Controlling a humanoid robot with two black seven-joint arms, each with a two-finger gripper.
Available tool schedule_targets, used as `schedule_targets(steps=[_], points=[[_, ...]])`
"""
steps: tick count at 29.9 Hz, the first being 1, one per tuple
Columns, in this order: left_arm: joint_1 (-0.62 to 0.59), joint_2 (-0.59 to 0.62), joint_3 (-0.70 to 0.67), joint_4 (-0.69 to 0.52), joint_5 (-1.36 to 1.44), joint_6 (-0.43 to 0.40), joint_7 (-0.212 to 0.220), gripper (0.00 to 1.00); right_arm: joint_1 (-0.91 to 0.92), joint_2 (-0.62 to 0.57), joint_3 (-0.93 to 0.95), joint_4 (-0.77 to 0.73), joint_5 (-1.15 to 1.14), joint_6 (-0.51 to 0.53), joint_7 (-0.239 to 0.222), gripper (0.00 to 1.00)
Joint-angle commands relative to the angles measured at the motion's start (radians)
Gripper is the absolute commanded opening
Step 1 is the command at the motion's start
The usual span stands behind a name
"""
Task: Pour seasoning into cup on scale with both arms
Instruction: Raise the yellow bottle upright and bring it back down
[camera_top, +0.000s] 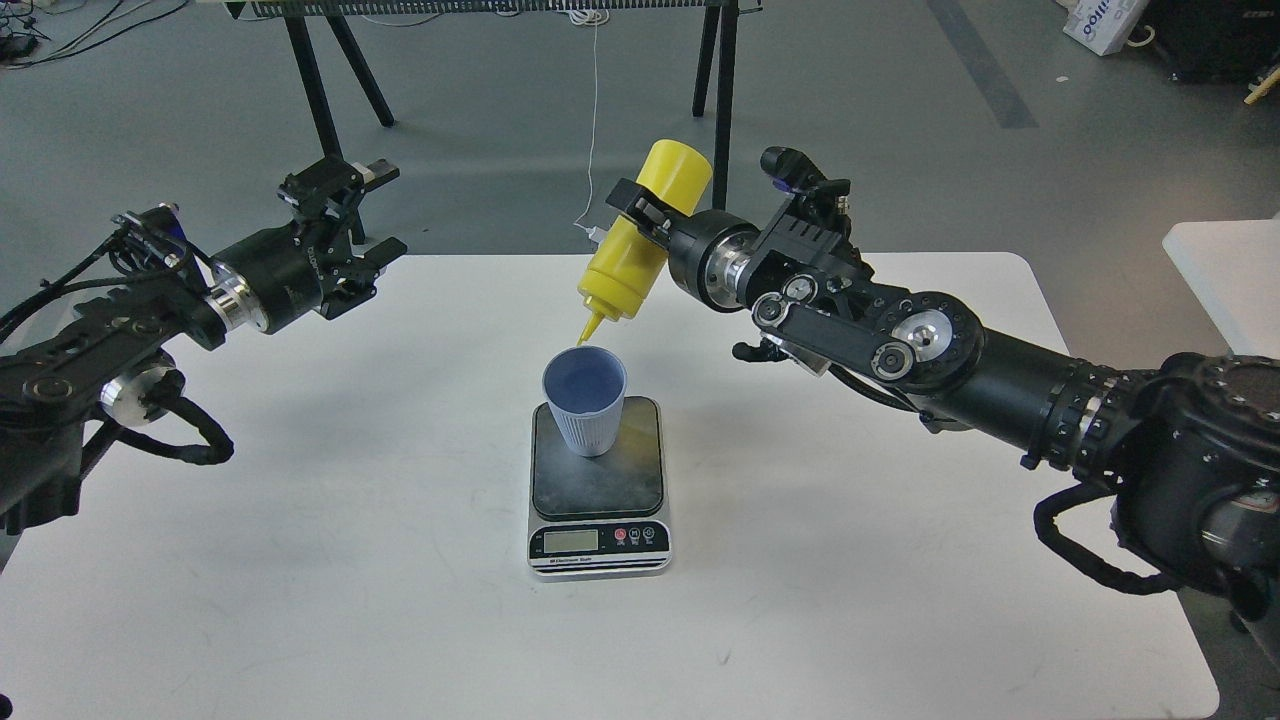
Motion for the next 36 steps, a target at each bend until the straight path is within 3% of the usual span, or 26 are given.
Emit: schedule_targets(steps=[1, 12, 18, 20, 27, 32, 36], points=[[0.000, 0.005, 0.001, 0.000, 0.000, 0.000, 0.000, 0.99, -0.017, -0.003, 0.165, -0.014, 0.024, -0.001, -0.007, 0.02], [0.000, 0.003, 0.006, 0.000, 0.008, 0.000, 0.000, 0.99, -0.110, -0.222, 0.708, -0.028, 0.685, 0.094, -0.087, 0.02], [0.001, -0.002, 0.011, 0.000, 0.008, 0.000, 0.000, 0.99, -0.341, -0.278, 1.016, -0.032, 0.892, 0.169, -0.236, 0.02], [0.002, -0.003, 0.012, 0.000, 0.010, 0.000, 0.000, 1.00, -0.439, -0.279, 1.062, -0.025, 0.920, 0.216, -0.262, 0.02], [0.011, -0.005, 0.014, 0.000, 0.013, 0.000, 0.000, 0.99, -0.762, -0.259, 1.082, 0.115, 0.969, 0.364, -0.280, 0.02], [0.014, -0.017, 0.014, 0.000, 0.013, 0.000, 0.000, 1.00, -0.865, -0.210, 1.064, 0.132, 0.969, 0.483, -0.282, 0.02], [0.021, -0.025, 0.014, 0.000, 0.013, 0.000, 0.000, 0.99, -0.900, -0.169, 1.040, 0.129, 0.967, 0.520, -0.282, 0.02]])
